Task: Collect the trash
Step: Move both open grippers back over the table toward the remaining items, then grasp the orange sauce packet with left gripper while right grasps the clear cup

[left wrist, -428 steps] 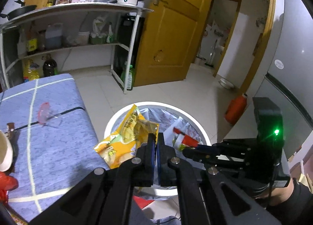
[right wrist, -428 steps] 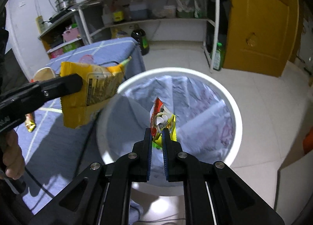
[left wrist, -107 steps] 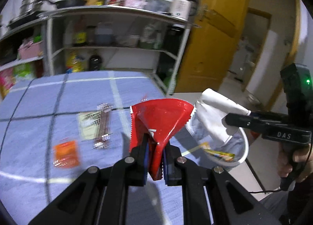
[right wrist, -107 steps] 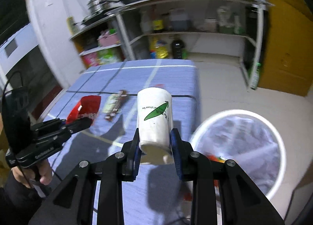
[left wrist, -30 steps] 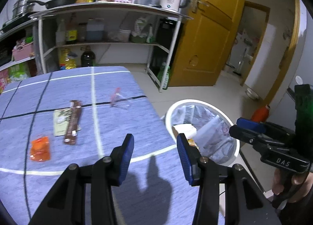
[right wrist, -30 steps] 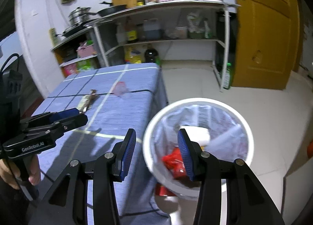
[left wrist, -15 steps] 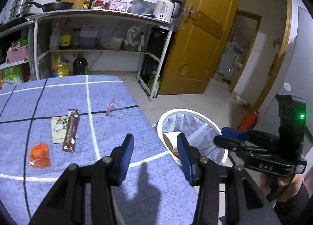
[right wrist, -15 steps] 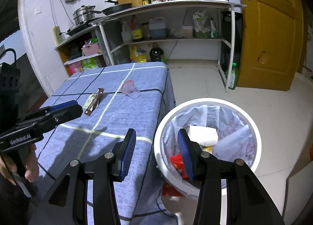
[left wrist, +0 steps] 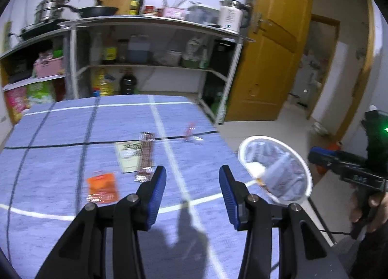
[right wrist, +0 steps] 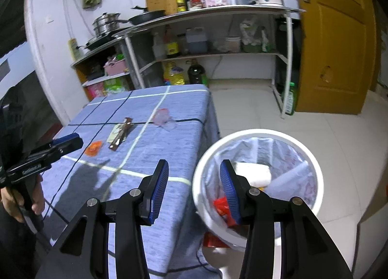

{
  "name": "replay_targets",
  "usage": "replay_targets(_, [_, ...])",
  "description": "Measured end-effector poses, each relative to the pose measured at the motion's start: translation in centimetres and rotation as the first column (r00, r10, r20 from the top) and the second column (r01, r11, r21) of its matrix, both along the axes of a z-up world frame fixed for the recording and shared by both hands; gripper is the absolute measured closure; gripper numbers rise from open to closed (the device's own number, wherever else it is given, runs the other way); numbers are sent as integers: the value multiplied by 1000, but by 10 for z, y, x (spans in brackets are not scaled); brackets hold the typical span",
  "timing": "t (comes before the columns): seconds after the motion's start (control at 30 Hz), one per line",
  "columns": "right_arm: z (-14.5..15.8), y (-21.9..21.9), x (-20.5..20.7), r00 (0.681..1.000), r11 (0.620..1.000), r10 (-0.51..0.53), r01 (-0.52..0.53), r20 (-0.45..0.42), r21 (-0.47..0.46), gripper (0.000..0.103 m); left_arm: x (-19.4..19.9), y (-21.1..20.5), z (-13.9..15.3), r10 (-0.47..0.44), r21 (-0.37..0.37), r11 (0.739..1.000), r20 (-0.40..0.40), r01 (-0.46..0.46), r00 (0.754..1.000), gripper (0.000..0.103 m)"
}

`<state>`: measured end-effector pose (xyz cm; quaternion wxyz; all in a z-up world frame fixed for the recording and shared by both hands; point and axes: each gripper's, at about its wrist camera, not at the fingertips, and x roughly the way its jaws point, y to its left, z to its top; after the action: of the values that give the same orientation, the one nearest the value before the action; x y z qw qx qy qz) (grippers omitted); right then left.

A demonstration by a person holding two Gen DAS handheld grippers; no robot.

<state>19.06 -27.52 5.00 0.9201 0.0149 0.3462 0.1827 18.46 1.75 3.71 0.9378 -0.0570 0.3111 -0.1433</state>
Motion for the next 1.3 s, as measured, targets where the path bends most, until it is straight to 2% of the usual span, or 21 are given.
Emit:
replay_targets(0.13, [1,28,9,998,998,62,-62,2,-19,58,4,28,-9,68,9,998,-23,-68,997,56])
replay_targets(0.2, [1,43,15,996,995,92,-92,3,-33,58,5,41,-15,104,19,994,-35,-104,994,52])
replay_targets(0.3, [-1,62,25,991,990,131,-130,1,-49,58,11,56,-26,147,24,989,-58,-146,987,51])
replay_targets(0.53, [-15,96,57,983,981,180,-181,-22,-68,58,33,63,-55,218,89,975,-160,-206,963,51])
replay_targets(0.87, [-41,122,117,980,970,188,-195,-65,-145,58,52,59,-79,267,147,960,-238,-238,934,51])
replay_targets(1.0, [-57,128,144,975,956,197,-214,-100,-200,58,52,50,-79,274,198,952,-218,-233,937,51])
replay_targets(1.23, [-75,134,177,965,928,220,-252,-141,-273,58,57,50,-77,264,185,957,-221,-225,939,51])
replay_targets(1.3, [-78,137,184,959,922,237,-272,-154,-277,58,58,51,-77,265,180,957,-220,-228,939,58])
